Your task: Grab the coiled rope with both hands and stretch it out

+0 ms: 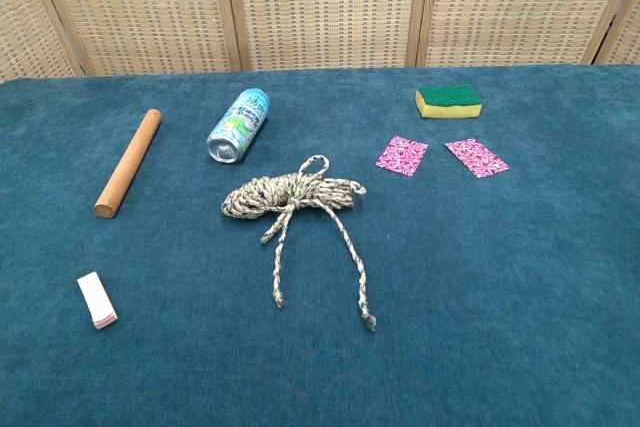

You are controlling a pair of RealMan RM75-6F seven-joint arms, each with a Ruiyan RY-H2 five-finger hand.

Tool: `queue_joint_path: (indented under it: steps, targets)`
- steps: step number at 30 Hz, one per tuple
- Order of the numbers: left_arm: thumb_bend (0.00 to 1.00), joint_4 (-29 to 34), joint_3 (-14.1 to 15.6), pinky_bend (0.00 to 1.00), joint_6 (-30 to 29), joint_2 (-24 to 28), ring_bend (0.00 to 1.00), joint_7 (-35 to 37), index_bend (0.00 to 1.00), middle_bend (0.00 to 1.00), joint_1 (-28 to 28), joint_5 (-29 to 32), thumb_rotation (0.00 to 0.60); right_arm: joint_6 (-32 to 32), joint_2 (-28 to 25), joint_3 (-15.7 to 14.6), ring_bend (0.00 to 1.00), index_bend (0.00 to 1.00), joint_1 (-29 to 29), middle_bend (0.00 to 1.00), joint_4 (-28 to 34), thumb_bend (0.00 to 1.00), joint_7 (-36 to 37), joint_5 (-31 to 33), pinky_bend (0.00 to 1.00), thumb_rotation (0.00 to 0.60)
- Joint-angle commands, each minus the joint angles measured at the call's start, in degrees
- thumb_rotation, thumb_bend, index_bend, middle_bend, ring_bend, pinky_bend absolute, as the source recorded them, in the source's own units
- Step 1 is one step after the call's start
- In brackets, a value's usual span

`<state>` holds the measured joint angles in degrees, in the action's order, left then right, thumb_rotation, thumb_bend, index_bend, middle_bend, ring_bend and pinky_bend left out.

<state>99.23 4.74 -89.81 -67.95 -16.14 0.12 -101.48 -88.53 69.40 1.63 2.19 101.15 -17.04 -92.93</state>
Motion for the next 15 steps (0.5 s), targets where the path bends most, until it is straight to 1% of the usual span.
queue_joint_path:
  steps: [1, 7, 11, 14, 15]
  targets:
    - [0.0, -0.12, -0.19, 0.0, -0.28, -0.32, 0.0, -0.48, 0.0, 0.0, 0.12, 0.04, 0.6, 0.31, 0.06, -0.13, 0.0, 0.11, 0.09, 0.0, -0.05, 0.0, -0.23, 0.02, 0.0, 0.6]
    - [0.0, -0.2, 0.28, 0.0, -0.2, -0.88, 0.0, -1.3, 0.0, 0.0, 0.3, -0.62, 0.6, 2.67, 0.58, -0.46, 0.0, 0.13, 1.01, 0.0, -0.57, 0.0, -0.95, 0.59, 0.0, 0.6]
    - [0.0, -0.07, 0.02, 0.0, 0.1, -1.01, 0.0, -1.43, 0.0, 0.0, 0.05, -0.45, 0.6, 6.58, 0.56, 0.12, 0.0, 0.17, 3.82, 0.0, -1.37, 0.0, -2.85, 0.15, 0.0, 0.6]
    - [0.0, 0.19, -0.25, 0.0, 0.99, -1.13, 0.0, -1.7, 0.0, 0.0, -0.27, 0.42, 0.6, 9.65, 0.42, 1.12, 0.0, 0.24, 7.62, 0.0, -1.86, 0.0, -2.72, -2.99, 0.0, 0.6]
    - [0.0, 0.31, -0.42, 0.0, 1.52, -1.22, 0.0, -2.05, 0.0, 0.0, -0.48, 0.85, 0.6, 12.31, 0.42, 1.4, 0.0, 0.27, 10.74, 0.0, -2.18, 0.0, -1.9, -6.15, 0.0, 0.6]
